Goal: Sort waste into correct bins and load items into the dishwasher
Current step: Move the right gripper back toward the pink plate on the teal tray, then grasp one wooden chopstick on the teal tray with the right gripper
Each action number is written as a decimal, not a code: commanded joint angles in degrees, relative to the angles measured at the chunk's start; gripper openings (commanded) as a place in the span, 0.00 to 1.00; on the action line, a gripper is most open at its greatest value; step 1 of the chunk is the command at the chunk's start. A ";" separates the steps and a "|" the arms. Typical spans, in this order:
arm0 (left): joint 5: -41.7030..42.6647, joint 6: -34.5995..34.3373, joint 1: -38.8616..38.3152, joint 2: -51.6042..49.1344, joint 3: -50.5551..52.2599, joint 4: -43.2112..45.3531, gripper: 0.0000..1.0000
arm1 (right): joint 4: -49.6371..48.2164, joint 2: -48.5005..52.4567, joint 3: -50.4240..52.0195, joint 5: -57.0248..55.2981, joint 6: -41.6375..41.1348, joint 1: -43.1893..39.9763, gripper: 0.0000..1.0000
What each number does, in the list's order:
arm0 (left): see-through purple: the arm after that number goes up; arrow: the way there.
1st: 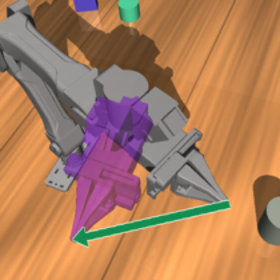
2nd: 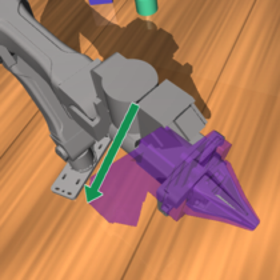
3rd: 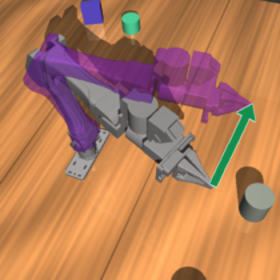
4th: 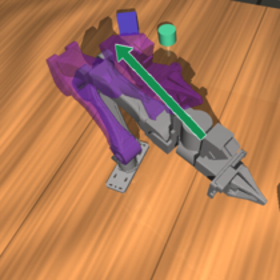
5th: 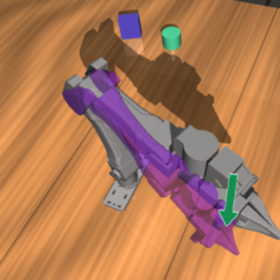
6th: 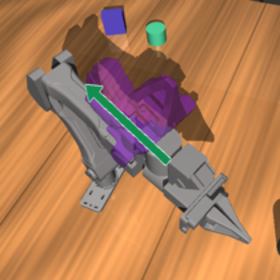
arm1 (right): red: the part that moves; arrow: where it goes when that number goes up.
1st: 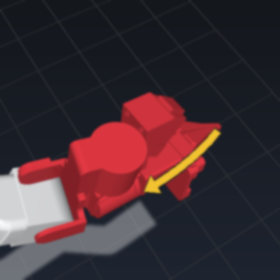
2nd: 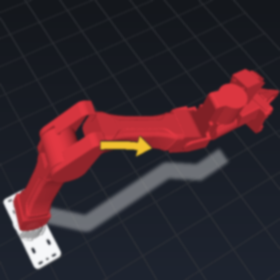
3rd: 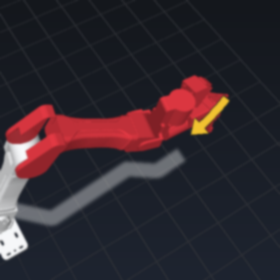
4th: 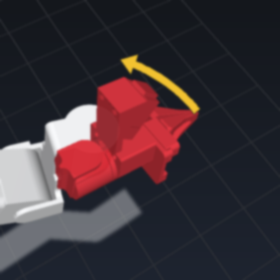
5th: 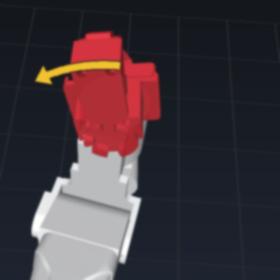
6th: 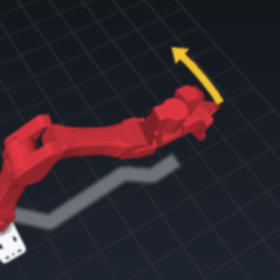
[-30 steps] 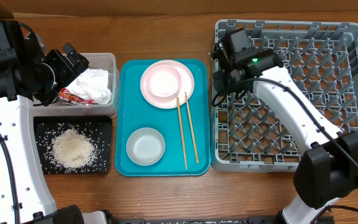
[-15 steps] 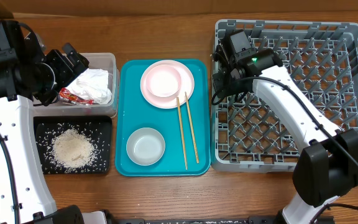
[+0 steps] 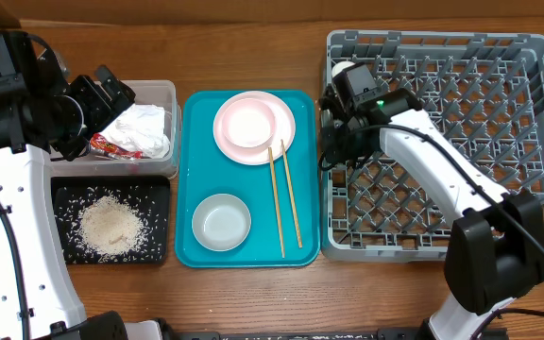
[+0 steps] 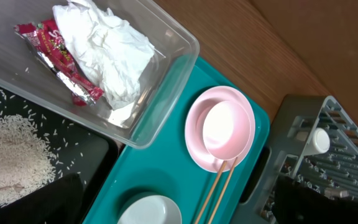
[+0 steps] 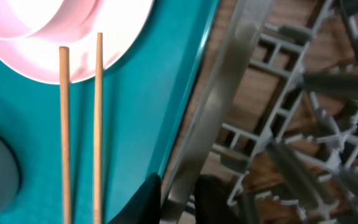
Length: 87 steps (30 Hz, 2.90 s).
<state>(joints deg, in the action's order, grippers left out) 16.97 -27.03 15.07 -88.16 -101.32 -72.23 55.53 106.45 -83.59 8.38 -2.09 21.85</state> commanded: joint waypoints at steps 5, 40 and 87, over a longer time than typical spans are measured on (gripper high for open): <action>0.44 0.02 -0.11 0.90 -1.22 0.07 1.00 | 3.56 0.28 0.87 -1.16 -1.03 -0.46 0.11; 0.44 0.02 -0.11 0.90 -1.22 0.07 1.00 | 2.14 0.28 -13.97 0.04 -5.20 10.47 0.30; 0.44 0.02 -0.11 0.90 -1.22 0.07 1.00 | -23.52 3.96 10.99 -9.20 -22.58 18.97 0.29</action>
<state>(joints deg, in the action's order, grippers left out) 16.99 -27.03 15.07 -88.16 -101.32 -72.25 32.75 109.84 -72.62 -0.38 -23.44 40.64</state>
